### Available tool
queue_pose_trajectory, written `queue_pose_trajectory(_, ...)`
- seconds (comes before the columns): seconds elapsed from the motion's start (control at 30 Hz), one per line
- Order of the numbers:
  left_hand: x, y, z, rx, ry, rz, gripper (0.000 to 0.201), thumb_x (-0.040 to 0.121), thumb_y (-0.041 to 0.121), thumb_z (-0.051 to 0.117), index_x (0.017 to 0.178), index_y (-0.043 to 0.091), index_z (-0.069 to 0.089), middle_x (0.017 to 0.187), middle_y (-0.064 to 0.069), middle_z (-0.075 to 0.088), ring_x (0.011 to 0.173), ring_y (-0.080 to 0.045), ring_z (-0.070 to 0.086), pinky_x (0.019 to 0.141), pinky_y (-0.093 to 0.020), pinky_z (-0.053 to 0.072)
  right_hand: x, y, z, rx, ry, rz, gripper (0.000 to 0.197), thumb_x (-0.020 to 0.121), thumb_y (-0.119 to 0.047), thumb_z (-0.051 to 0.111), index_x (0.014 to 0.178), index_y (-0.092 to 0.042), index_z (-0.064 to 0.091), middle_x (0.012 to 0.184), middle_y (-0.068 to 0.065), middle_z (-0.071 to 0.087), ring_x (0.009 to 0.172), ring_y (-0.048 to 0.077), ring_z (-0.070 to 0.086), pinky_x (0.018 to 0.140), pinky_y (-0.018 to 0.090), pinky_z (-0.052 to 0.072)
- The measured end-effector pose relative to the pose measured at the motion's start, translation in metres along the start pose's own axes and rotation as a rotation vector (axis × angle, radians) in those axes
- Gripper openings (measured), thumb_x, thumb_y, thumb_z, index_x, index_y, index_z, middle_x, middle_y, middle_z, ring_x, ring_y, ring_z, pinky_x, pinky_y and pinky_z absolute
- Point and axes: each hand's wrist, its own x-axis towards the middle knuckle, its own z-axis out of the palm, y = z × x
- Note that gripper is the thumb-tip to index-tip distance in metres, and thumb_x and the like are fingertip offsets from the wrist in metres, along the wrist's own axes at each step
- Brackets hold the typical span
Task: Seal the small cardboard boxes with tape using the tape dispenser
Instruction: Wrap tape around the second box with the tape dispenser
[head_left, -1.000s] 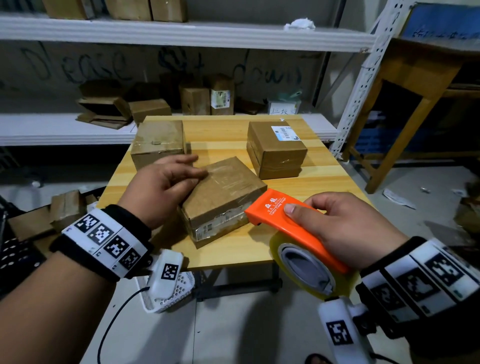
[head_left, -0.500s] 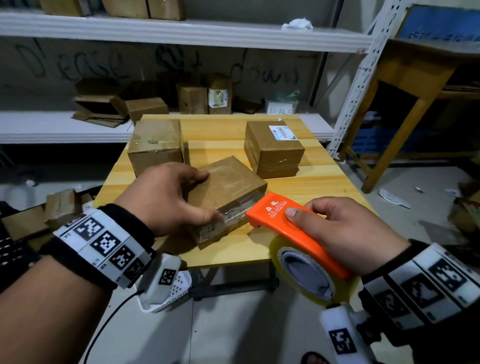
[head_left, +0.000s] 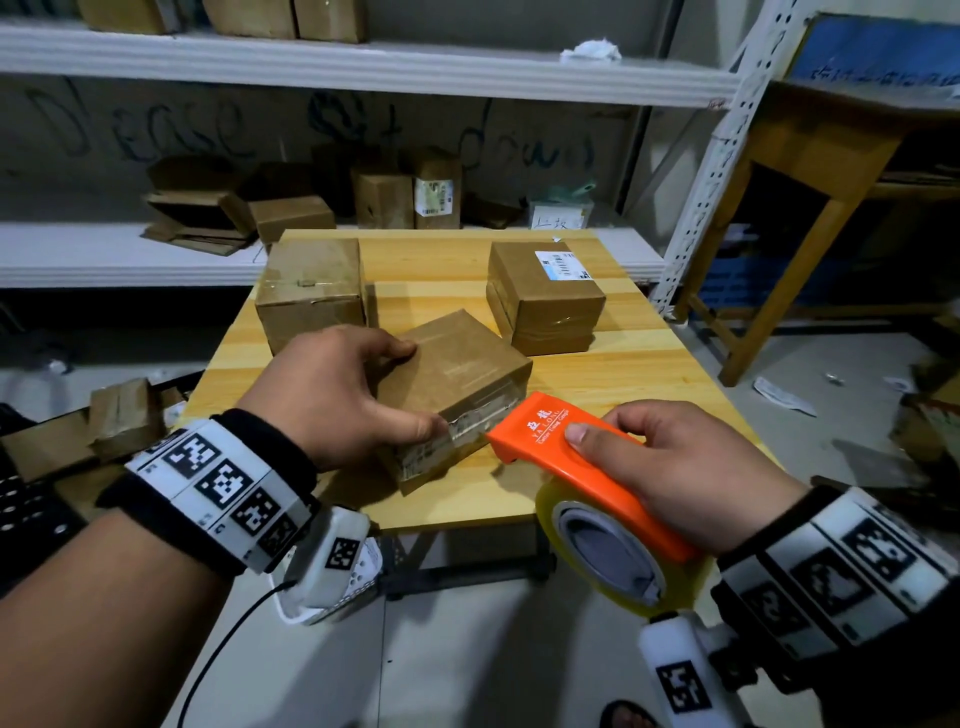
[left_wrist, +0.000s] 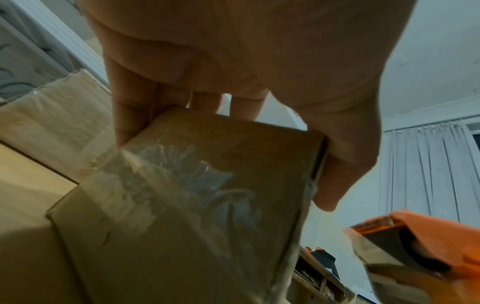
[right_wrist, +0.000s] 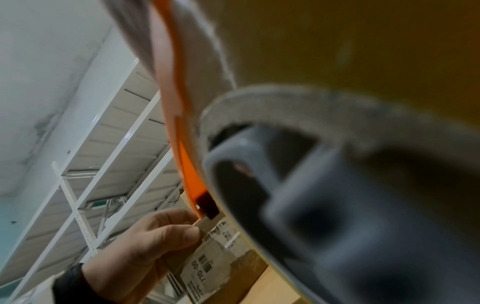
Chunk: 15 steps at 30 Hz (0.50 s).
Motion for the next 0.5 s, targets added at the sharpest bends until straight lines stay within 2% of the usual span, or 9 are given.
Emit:
queue_pose_trajectory(0.17, 0.001, -0.002, -0.001, -0.074, 0.02, -0.035, 0.09, 0.055, 0.061, 0.089, 0.137, 0.035, 0.063, 0.122, 0.009, 0.065, 0.092, 0.002, 0.056, 0.068, -0.017, 0.045, -0.001, 0.0, 0.0, 0.054, 0.003, -0.011, 0.046, 0.087, -0.069, 0.062, 0.086, -0.025, 0.075, 0.074, -0.006, 0.078, 0.065, 0.013, 0.074, 0.071, 0.037, 0.059)
queue_pose_trajectory(0.3, 0.004, -0.004, -0.002, -0.218, 0.077, -0.083, 0.073, 0.061, 0.052, 0.09, 0.128, 0.031, 0.071, 0.112, 0.011, 0.067, 0.091, 0.003, 0.057, 0.066, -0.017, 0.041, 0.001, -0.004, -0.002, 0.111, 0.031, -0.046, 0.044, 0.089, -0.065, 0.062, 0.087, -0.023, 0.076, 0.071, -0.004, 0.077, 0.059, 0.011, 0.072, 0.065, 0.033, 0.054)
queue_pose_trajectory(0.37, 0.006, -0.004, -0.001, -0.285, 0.096, -0.11, 0.065, 0.065, 0.047, 0.09, 0.124, 0.027, 0.073, 0.106, 0.012, 0.069, 0.091, 0.001, 0.06, 0.066, -0.018, 0.041, 0.002, -0.005, -0.002, 0.105, 0.052, -0.06, 0.045, 0.088, -0.065, 0.061, 0.087, -0.022, 0.075, 0.07, -0.005, 0.077, 0.058, 0.011, 0.071, 0.065, 0.033, 0.055)
queue_pose_trajectory(0.5, 0.013, -0.007, -0.005, -0.404, 0.117, -0.144, 0.05, 0.068, 0.042, 0.09, 0.113, 0.021, 0.078, 0.096, 0.006, 0.077, 0.087, -0.008, 0.07, 0.066, -0.022, 0.046, 0.0, -0.004, -0.003, 0.104, 0.047, -0.06, 0.045, 0.088, -0.066, 0.06, 0.09, -0.024, 0.074, 0.074, -0.005, 0.078, 0.062, 0.013, 0.074, 0.069, 0.038, 0.06)
